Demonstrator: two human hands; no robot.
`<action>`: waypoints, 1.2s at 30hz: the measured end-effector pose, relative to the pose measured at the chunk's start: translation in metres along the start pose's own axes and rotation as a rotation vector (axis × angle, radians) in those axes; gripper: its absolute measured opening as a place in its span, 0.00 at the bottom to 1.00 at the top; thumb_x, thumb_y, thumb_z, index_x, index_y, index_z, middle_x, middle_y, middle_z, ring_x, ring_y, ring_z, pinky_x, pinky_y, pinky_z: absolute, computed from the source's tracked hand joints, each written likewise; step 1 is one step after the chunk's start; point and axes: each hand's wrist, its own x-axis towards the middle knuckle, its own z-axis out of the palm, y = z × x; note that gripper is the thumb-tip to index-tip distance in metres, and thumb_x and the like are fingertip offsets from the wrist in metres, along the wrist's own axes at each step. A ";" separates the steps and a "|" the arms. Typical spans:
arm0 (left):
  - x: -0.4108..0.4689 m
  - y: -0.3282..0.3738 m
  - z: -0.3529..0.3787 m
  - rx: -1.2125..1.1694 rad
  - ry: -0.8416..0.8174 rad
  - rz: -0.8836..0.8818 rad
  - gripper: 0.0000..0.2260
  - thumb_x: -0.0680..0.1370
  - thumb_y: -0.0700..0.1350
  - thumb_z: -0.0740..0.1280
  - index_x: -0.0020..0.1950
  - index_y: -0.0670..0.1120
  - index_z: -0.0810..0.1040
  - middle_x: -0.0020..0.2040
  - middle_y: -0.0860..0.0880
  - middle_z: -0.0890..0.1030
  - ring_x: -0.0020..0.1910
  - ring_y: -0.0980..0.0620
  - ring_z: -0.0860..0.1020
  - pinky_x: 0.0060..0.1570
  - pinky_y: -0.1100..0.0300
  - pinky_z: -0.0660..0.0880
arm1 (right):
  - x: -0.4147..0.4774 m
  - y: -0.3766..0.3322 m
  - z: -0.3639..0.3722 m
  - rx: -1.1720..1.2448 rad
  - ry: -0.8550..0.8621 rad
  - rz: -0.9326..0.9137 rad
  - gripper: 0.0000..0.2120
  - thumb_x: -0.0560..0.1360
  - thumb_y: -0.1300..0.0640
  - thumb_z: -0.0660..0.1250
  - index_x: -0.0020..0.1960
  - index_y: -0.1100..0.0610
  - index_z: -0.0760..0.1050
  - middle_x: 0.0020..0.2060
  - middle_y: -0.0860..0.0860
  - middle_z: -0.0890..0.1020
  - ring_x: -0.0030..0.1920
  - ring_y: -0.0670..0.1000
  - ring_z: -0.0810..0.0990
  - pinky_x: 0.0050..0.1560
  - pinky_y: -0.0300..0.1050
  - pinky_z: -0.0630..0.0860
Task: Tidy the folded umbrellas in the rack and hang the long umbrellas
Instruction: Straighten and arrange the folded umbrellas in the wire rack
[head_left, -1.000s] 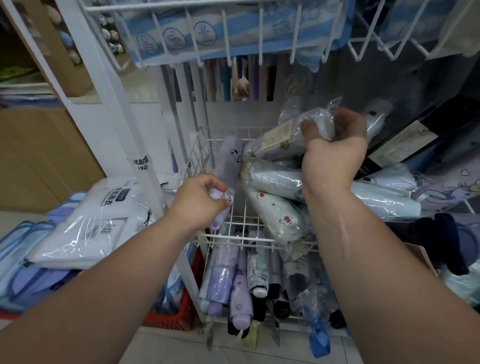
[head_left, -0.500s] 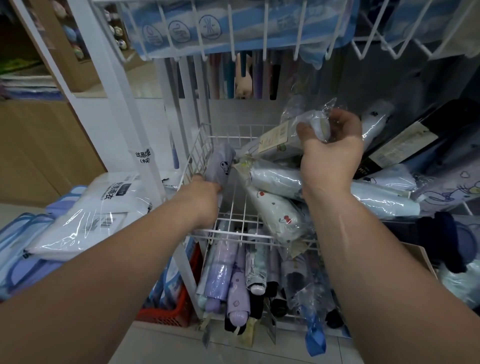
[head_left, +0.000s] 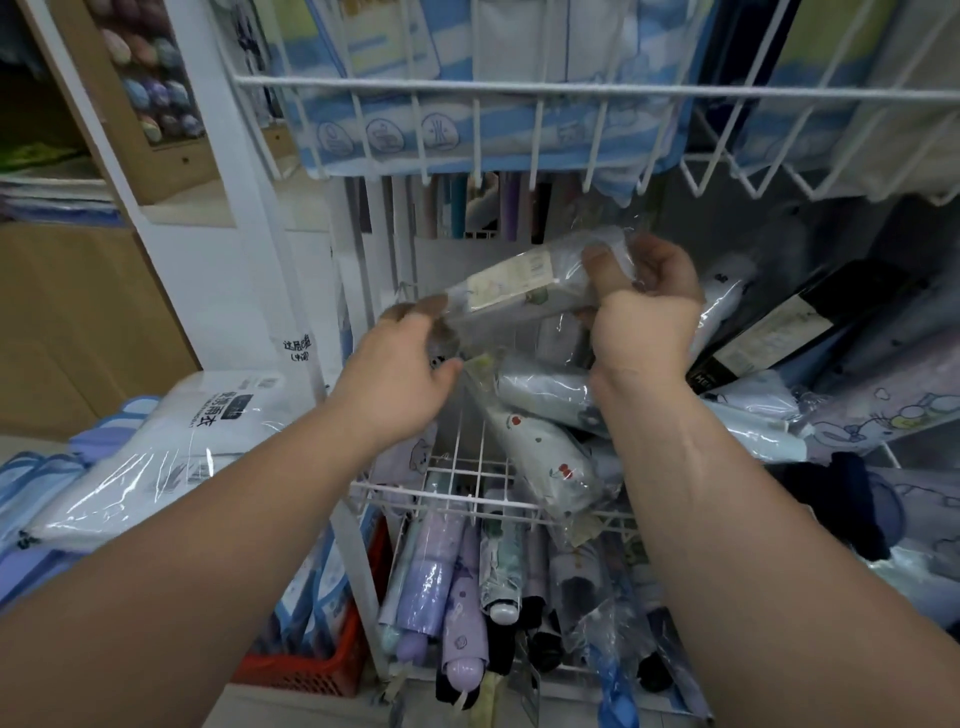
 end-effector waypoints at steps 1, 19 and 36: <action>0.004 -0.001 -0.004 -0.016 0.036 0.003 0.31 0.78 0.52 0.71 0.79 0.52 0.64 0.68 0.42 0.74 0.65 0.40 0.75 0.64 0.52 0.72 | 0.000 -0.002 0.004 0.010 -0.027 0.050 0.13 0.72 0.62 0.75 0.51 0.50 0.76 0.50 0.49 0.81 0.53 0.58 0.84 0.43 0.54 0.83; -0.014 -0.025 0.012 -0.496 0.019 -0.123 0.29 0.80 0.40 0.69 0.71 0.68 0.66 0.50 0.43 0.83 0.39 0.45 0.82 0.41 0.53 0.80 | -0.023 0.044 0.038 -0.379 -0.407 0.255 0.25 0.67 0.58 0.78 0.58 0.43 0.71 0.47 0.54 0.85 0.46 0.56 0.86 0.47 0.61 0.83; -0.018 -0.031 0.026 -0.083 -0.089 -0.225 0.25 0.80 0.43 0.65 0.77 0.51 0.68 0.73 0.44 0.70 0.68 0.42 0.74 0.60 0.61 0.71 | -0.008 0.041 0.041 -1.361 -1.159 -0.086 0.35 0.73 0.58 0.75 0.76 0.46 0.66 0.68 0.47 0.77 0.67 0.50 0.76 0.66 0.43 0.71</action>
